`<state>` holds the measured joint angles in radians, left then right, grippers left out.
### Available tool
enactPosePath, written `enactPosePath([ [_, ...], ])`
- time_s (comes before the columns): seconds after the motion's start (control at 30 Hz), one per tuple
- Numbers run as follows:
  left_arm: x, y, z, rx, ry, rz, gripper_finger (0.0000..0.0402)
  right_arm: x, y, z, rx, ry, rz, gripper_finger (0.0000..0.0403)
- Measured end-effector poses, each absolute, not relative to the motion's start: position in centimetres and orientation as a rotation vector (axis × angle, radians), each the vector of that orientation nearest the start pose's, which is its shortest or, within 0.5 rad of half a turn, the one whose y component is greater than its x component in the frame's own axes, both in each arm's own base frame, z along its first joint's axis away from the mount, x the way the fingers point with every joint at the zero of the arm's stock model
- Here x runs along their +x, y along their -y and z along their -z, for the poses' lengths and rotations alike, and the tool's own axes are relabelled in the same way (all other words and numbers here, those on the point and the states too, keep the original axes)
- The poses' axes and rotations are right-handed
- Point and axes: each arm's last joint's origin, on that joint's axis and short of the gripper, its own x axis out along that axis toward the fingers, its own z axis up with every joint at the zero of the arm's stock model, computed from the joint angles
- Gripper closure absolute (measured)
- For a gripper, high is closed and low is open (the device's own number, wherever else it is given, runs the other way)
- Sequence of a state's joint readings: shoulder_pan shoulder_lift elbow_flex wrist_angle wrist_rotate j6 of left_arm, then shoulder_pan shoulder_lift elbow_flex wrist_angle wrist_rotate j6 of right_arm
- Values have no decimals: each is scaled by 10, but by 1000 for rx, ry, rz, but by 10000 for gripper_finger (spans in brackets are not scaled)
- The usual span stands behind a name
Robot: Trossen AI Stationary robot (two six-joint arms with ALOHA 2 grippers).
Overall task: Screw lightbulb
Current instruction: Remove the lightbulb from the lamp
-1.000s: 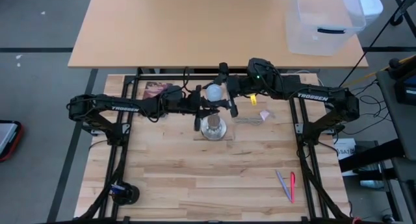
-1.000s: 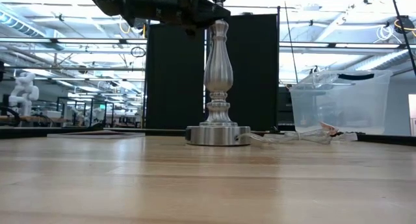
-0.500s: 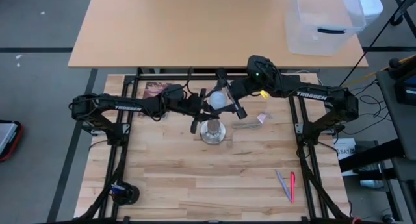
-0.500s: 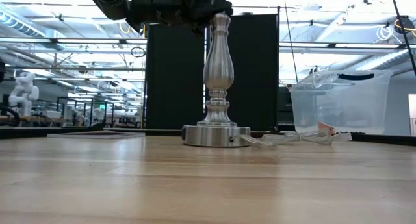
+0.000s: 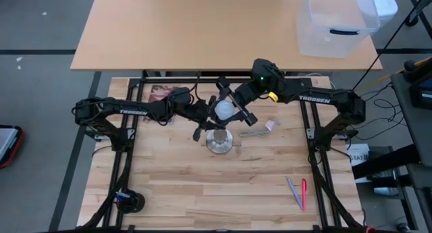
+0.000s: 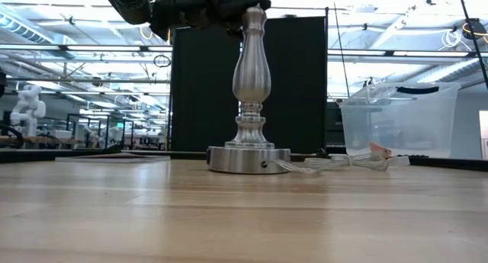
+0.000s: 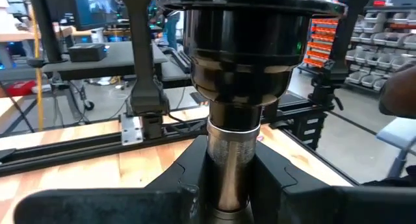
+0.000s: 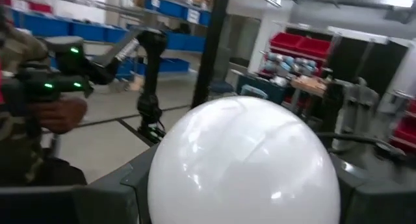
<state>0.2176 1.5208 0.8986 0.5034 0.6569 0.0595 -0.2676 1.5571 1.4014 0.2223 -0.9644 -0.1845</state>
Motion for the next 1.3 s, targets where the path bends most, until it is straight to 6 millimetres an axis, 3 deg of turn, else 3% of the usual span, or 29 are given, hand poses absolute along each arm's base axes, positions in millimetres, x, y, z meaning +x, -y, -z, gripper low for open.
enactPosePath([
  [0.37, 326, -53, -262, 1, -94, 516, 329, 355, 69, -391, -169, 163, -792, 154],
  [0.97, 325, -52, -262, -17, -105, 535, 329, 357, 66, -403, -140, 181, -808, 153],
  [1.13, 325, -52, -262, -12, -106, 519, 329, 357, 66, -402, -120, 158, -790, 134],
  [1.3, 325, -53, -260, -13, -116, 515, 329, 351, 65, -418, -148, 224, -716, 99],
])
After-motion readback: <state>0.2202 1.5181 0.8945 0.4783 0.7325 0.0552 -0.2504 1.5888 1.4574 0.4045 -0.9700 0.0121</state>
